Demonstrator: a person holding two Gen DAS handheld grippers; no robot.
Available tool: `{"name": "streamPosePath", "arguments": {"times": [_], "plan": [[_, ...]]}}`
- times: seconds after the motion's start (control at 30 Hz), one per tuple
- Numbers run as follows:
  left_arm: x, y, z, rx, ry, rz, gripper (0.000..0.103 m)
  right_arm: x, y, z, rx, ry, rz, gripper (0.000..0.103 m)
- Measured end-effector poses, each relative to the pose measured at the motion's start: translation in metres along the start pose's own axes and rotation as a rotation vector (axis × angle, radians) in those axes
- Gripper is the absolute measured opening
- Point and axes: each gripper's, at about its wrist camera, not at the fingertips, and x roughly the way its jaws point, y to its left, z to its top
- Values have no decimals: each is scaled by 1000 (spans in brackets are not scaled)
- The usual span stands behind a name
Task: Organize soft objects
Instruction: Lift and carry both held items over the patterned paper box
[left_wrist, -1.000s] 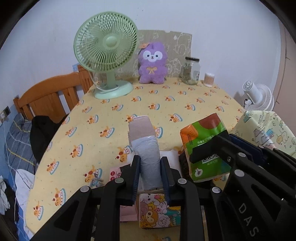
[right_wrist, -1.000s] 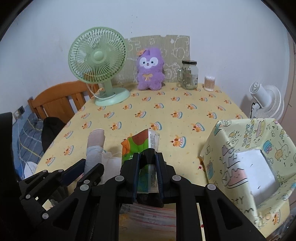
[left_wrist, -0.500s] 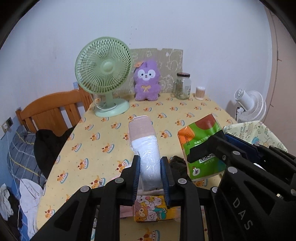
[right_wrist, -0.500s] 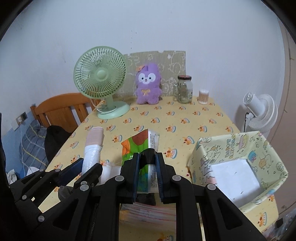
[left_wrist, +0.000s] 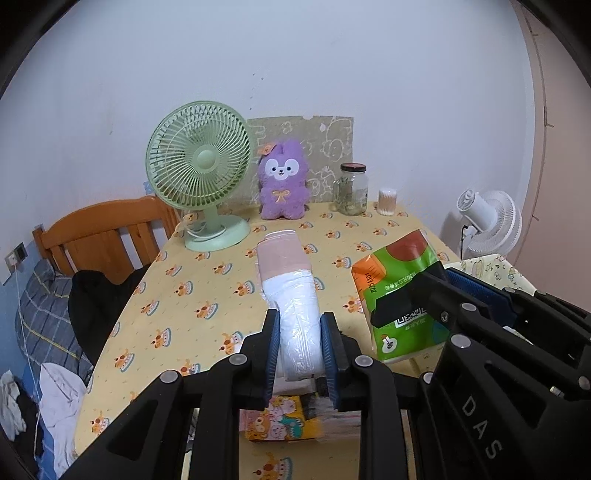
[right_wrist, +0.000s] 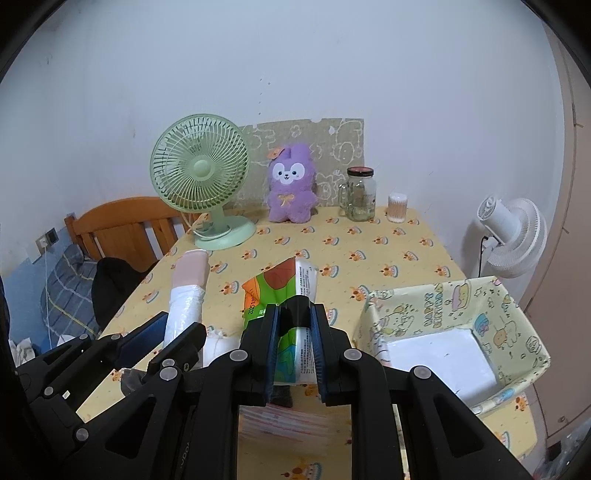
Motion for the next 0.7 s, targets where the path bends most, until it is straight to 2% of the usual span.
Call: {"name": "streamPosePath", "arguments": {"times": [0.7], "plan": [[5, -54, 10, 34, -21, -54, 21, -15, -56, 1, 31, -16, -59, 20]]}}
